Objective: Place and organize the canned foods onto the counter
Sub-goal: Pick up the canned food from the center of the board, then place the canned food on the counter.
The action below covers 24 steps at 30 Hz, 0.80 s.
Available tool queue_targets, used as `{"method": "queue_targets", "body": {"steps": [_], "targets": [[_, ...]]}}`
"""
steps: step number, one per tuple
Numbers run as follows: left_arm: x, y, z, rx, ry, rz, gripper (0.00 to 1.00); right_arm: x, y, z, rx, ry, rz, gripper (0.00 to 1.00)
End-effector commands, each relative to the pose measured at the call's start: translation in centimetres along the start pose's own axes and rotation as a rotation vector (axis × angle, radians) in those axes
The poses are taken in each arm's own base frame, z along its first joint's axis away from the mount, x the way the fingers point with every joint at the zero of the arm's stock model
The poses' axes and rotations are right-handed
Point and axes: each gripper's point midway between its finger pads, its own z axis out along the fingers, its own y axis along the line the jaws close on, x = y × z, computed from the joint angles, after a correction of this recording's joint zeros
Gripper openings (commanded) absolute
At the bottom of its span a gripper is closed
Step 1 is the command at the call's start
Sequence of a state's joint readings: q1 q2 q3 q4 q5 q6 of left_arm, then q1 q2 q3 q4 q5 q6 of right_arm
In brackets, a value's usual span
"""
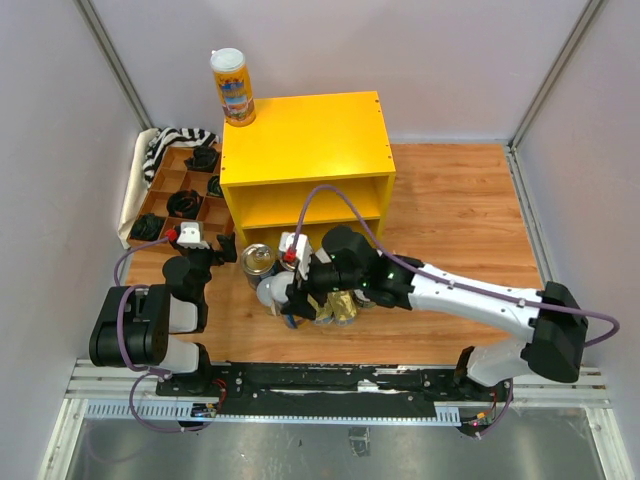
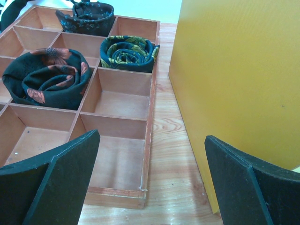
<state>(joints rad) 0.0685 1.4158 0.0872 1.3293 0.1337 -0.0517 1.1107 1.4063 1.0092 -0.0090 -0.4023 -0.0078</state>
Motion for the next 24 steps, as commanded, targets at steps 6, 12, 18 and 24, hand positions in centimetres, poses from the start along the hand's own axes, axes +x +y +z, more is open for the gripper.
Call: {"method": "queue_targets", "body": {"steps": [6, 12, 18, 24], "targets": [[-0.6, -0.1, 0.4, 0.009, -0.022, 0.02, 1.0, -16.7, -0.7, -9.0, 0.152, -0.319, -0.101, 0.01], [-0.6, -0.1, 0.4, 0.01, -0.022, 0.021, 1.0, -24.0, -5.3, -14.3, 0.353, -0.394, -0.074, 0.01], [-0.6, -0.1, 0.4, 0.009, -0.021, 0.02, 1.0, -31.0, -7.1, -18.1, 0.489, -0.464, -0.122, 0.01], [-0.6, -0.1, 0.4, 0.01, -0.021, 0.021, 1.0, -34.6, -10.7, -19.7, 0.541, -0.573, -0.051, 0.01]]}}
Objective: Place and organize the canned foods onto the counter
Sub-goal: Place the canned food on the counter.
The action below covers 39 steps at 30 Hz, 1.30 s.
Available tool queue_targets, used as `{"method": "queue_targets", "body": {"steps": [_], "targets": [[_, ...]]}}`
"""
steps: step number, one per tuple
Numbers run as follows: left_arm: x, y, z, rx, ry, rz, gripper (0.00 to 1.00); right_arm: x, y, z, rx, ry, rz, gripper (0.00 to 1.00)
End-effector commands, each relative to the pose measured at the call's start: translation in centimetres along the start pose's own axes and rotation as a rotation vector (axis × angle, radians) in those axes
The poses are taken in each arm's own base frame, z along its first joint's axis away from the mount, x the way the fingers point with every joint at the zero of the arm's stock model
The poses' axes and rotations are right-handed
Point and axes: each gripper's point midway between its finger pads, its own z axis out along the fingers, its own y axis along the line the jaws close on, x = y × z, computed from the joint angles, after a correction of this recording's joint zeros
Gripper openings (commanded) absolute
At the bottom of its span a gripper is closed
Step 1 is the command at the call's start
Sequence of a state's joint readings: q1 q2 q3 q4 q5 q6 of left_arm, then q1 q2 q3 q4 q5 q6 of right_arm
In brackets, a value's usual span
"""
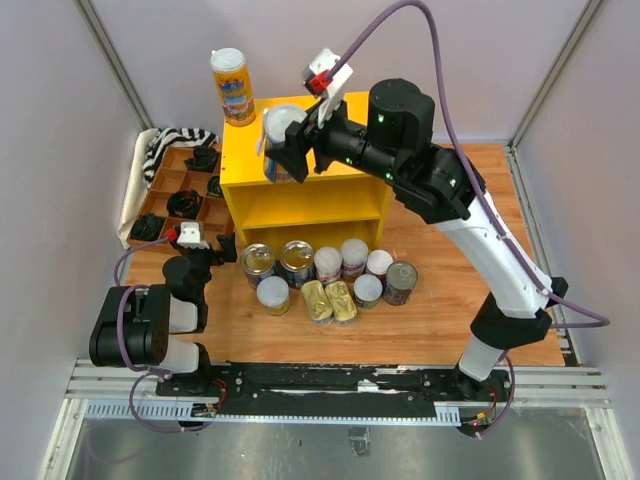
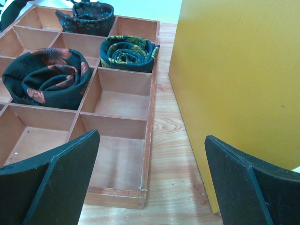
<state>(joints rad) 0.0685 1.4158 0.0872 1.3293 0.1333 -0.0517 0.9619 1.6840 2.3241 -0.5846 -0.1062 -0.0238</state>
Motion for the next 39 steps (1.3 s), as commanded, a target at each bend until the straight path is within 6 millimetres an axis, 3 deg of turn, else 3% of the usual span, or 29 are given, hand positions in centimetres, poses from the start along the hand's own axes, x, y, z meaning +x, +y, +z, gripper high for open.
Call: {"method": "queue_targets", "body": {"steps": [1, 6, 17, 18, 22, 24, 31, 39], "targets": [[-0.6, -0.2, 0.4, 0.01, -0.021, 0.02, 1.0, -4.6, -4.0, -0.2, 0.097, -0.141, 0.047, 0.0], [-0.6, -0.1, 0.4, 0.009, -0.022, 0.02, 1.0, -4.0, -6.3, 1.7, 0.12, -0.149, 0.028, 0.01], [-0.6, -0.1, 0.4, 0.01, -0.021, 0.021, 1.0, -1.7, -10.8, 3.6, 0.152, -0.127, 0.065, 0.02], [-0.6, -0.2, 0.4, 0.01, -0.021, 0.021, 1.0, -1.3, -11.1, 3.8, 0.153, -0.121, 0.067, 0.08], [-0.6, -0.2, 0.4, 0.01, -0.022, 0.02, 1.0, -0.3, -11.6, 4.5, 0.151, -0.107, 0.062, 0.73], [-0.6, -0.2, 0.4, 0.01, -0.022, 0.021, 1.0, 0.1, -11.9, 4.7, 0.156, -0.102, 0.052, 0.99], [-0.6, -0.1, 0.4, 0.01, -0.021, 0.021, 1.0, 1.3, -12.2, 4.5, 0.155, -0.079, 0.029, 0.98], [-0.6, -0.1, 0.4, 0.01, -0.022, 0.02, 1.0, 5.5, -12.2, 2.4, 0.213, -0.06, 0.017, 0.99]]}}
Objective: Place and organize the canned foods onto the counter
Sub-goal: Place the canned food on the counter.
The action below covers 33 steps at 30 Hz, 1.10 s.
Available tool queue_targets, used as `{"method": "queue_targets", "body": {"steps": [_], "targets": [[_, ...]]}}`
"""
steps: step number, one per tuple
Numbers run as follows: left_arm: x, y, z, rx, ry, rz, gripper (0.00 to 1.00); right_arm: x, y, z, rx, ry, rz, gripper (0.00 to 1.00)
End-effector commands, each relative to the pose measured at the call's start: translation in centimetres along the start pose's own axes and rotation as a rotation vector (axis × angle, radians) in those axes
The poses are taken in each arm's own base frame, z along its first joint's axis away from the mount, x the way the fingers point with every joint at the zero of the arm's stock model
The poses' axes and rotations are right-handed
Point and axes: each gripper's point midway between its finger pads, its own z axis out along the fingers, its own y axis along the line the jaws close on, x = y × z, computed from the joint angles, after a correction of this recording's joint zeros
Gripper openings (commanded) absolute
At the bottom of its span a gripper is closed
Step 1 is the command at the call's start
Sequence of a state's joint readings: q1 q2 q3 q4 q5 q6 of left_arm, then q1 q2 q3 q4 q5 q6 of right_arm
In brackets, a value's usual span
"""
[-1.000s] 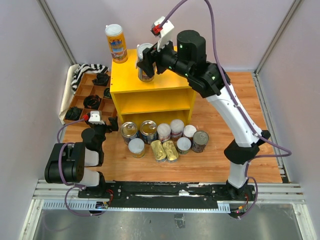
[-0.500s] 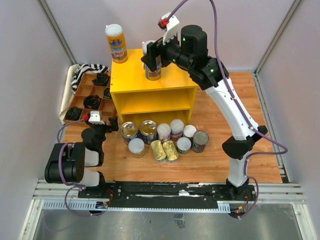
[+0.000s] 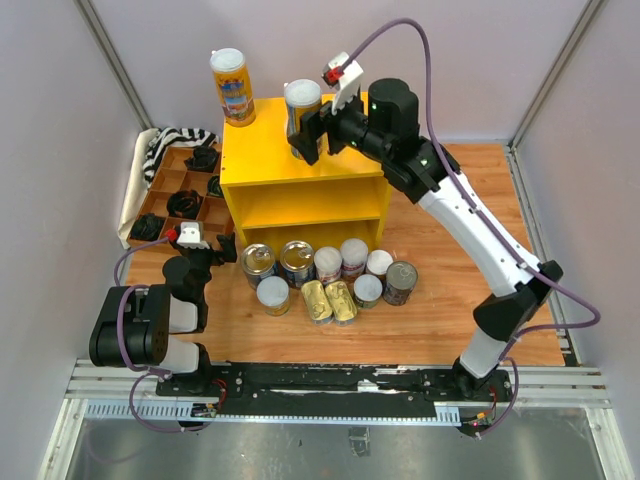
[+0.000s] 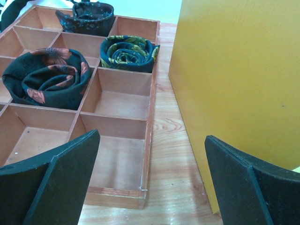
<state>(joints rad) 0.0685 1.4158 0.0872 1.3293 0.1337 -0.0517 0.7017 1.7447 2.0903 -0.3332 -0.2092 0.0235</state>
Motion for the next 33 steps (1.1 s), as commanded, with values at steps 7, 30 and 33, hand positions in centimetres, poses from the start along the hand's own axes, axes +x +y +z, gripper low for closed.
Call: {"method": "queue_targets", "body": {"steps": [7, 30, 33], "targets": [[-0.6, -0.1, 0.4, 0.01, -0.021, 0.021, 1.0, 0.9, -1.8, -2.3, 0.09, -0.071, -0.045, 0.99], [-0.6, -0.1, 0.4, 0.01, -0.021, 0.021, 1.0, 2.6, -2.2, 1.0, 0.071, -0.058, -0.054, 0.45], [-0.6, -0.1, 0.4, 0.009, -0.021, 0.021, 1.0, 3.0, -2.2, 2.2, 0.062, -0.053, -0.053, 0.41]]}}
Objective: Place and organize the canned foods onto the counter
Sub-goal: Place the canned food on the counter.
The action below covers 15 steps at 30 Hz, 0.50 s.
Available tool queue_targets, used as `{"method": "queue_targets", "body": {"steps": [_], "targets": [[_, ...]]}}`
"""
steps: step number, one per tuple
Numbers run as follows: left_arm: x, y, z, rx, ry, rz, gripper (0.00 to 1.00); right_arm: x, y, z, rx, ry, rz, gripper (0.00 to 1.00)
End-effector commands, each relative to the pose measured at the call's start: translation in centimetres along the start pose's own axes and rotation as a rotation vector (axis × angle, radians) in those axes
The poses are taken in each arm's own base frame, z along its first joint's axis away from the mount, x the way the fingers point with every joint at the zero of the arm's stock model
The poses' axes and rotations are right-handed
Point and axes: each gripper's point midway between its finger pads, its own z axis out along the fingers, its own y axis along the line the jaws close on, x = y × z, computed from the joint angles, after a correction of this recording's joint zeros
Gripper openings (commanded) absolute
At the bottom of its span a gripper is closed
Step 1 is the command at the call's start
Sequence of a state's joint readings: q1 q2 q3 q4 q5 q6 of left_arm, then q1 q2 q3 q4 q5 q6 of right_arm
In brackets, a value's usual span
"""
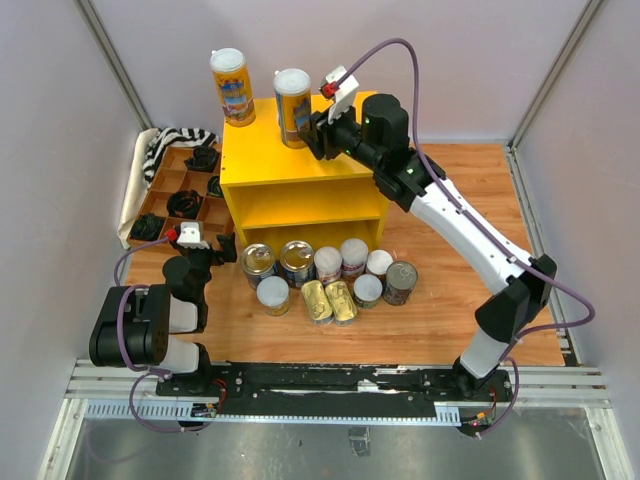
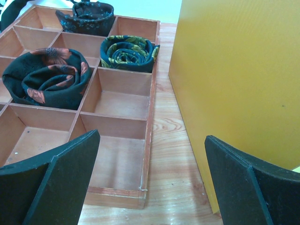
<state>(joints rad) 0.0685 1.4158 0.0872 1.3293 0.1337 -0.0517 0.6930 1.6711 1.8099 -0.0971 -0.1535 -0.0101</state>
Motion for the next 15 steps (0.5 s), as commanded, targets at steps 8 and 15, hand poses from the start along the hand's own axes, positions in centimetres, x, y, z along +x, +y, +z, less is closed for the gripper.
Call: {"method": "queue_targets", "body": {"steps": [8, 15], "targets": [[-0.6, -0.1, 0.4, 0.01, -0.022, 0.021, 1.0, -0.6, -0.9, 3.7, -0.004, -0.035, -0.021, 0.41], [-0.6, -0.1, 0.4, 0.009, -0.021, 0.021, 1.0, -0.5, -1.3, 5.3, -0.003, -0.041, -0.024, 0.41]]}}
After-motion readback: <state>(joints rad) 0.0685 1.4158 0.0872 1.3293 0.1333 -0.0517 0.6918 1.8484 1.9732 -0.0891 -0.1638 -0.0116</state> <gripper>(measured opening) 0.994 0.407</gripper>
